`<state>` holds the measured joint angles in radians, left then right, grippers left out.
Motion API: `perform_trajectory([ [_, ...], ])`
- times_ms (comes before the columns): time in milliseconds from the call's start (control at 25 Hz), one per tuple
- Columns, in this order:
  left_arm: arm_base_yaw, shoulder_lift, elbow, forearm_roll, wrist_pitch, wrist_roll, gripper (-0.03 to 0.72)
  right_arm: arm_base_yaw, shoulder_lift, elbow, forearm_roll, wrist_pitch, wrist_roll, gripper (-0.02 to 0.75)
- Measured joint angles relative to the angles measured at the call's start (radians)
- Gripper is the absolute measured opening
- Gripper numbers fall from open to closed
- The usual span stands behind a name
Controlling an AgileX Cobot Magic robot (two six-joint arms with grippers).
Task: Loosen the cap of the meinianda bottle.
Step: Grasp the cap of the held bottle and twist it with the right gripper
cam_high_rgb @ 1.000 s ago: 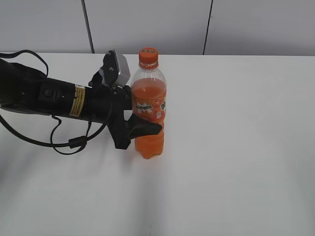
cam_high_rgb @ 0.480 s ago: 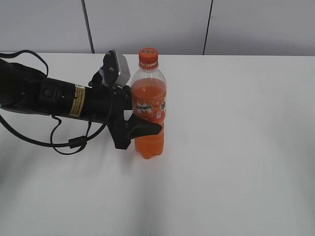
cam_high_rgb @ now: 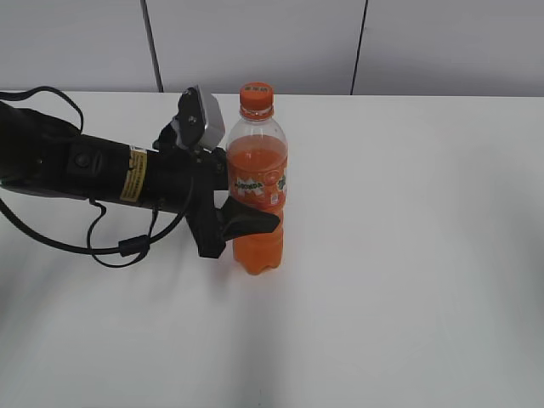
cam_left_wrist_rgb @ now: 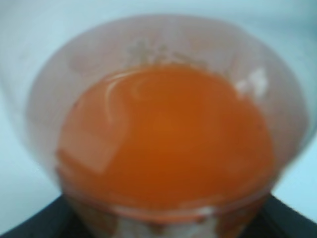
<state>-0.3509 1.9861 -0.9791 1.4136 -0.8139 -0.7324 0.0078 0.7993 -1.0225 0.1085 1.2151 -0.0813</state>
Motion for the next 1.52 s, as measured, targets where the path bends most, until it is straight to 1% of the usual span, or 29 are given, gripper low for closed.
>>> perform_trajectory([
  [200,0.0,0.0,0.0,0.0,-0.001,0.0,0.433,0.0,0.126,-0.088,0.025,0.001,0.001,0.491],
  [760,0.0,0.0,0.0,0.0,-0.001,0.0,0.433,0.001,0.408,-0.315,0.03,0.003,-0.001,0.49],
  [1120,0.0,0.0,0.0,0.0,-0.002,0.0,0.433,0.001,0.583,-0.445,-0.007,0.004,-0.003,0.491],
  [1520,0.0,0.0,0.0,0.0,-0.007,0.0,0.433,0.001,0.757,-0.626,-0.009,0.003,-0.01,0.489],
])
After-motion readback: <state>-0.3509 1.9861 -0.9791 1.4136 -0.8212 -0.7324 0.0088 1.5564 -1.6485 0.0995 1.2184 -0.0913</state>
